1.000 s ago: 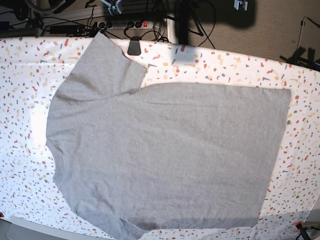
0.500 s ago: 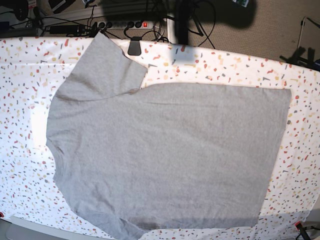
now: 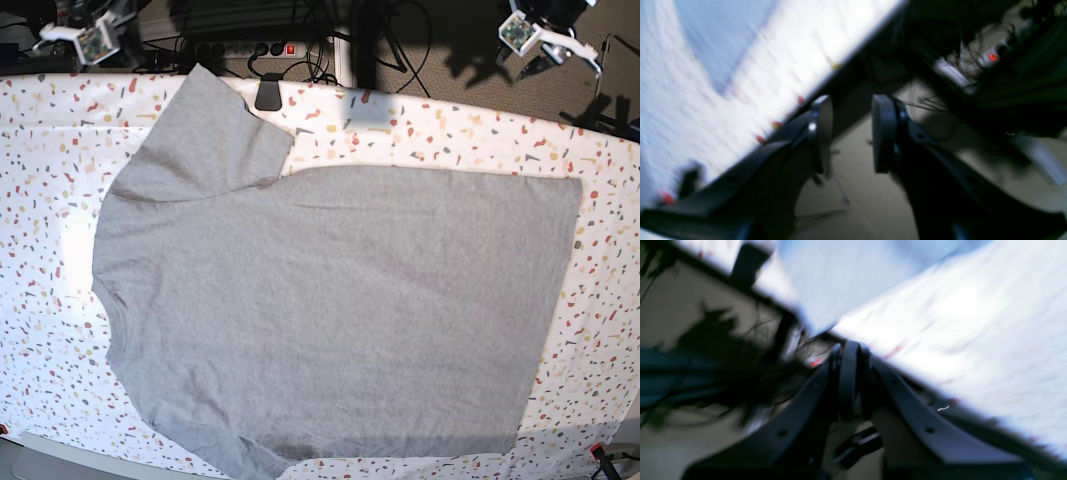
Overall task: Fold the T-shirt properly
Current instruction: 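Move both grippers down toward the shirt's shoulder corners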
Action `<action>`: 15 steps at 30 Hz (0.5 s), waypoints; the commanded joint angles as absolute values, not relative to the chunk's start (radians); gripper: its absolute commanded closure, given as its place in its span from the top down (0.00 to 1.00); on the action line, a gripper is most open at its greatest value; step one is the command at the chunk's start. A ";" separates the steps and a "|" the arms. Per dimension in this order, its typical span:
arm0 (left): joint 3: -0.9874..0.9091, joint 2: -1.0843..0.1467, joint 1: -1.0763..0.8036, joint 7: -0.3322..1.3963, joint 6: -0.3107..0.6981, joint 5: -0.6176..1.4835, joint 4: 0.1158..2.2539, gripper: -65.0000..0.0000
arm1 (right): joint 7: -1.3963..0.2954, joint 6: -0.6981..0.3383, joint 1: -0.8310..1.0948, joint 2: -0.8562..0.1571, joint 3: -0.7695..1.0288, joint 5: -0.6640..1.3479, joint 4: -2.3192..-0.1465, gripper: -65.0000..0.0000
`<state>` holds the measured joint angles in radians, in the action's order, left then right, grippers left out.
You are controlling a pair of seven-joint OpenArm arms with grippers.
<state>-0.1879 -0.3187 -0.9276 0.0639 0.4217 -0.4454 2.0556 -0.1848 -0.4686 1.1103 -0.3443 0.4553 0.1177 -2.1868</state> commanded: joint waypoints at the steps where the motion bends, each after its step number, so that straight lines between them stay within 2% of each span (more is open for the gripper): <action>1: -0.192 -0.341 -0.933 0.043 0.416 -0.458 2.089 0.36 | -0.166 -0.469 1.124 -0.350 0.476 0.107 -2.225 0.02; 3: -0.192 -0.373 -0.912 0.039 0.416 -0.492 2.105 0.38 | -0.167 -0.470 1.122 -0.351 0.492 0.068 -2.268 0.14; 5: -0.192 -0.398 -0.876 0.038 0.416 -0.532 2.104 0.40 | -0.167 -0.472 1.122 -0.364 0.491 0.019 -2.297 0.31; 7: -0.192 -0.416 -0.831 0.037 0.416 -0.578 2.102 0.40 | -0.167 -0.472 1.122 -0.385 0.490 -0.002 -2.309 0.41; 15: -0.192 -0.450 -0.567 0.002 0.416 -0.584 1.920 0.40 | -0.170 -0.471 1.122 -0.415 0.491 -0.001 -2.312 0.42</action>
<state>-0.1879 -0.4377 -0.5613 0.0208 0.4339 -0.5873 1.9003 -0.1856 -0.4805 1.1118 -0.4076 0.4835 -0.0017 -2.2959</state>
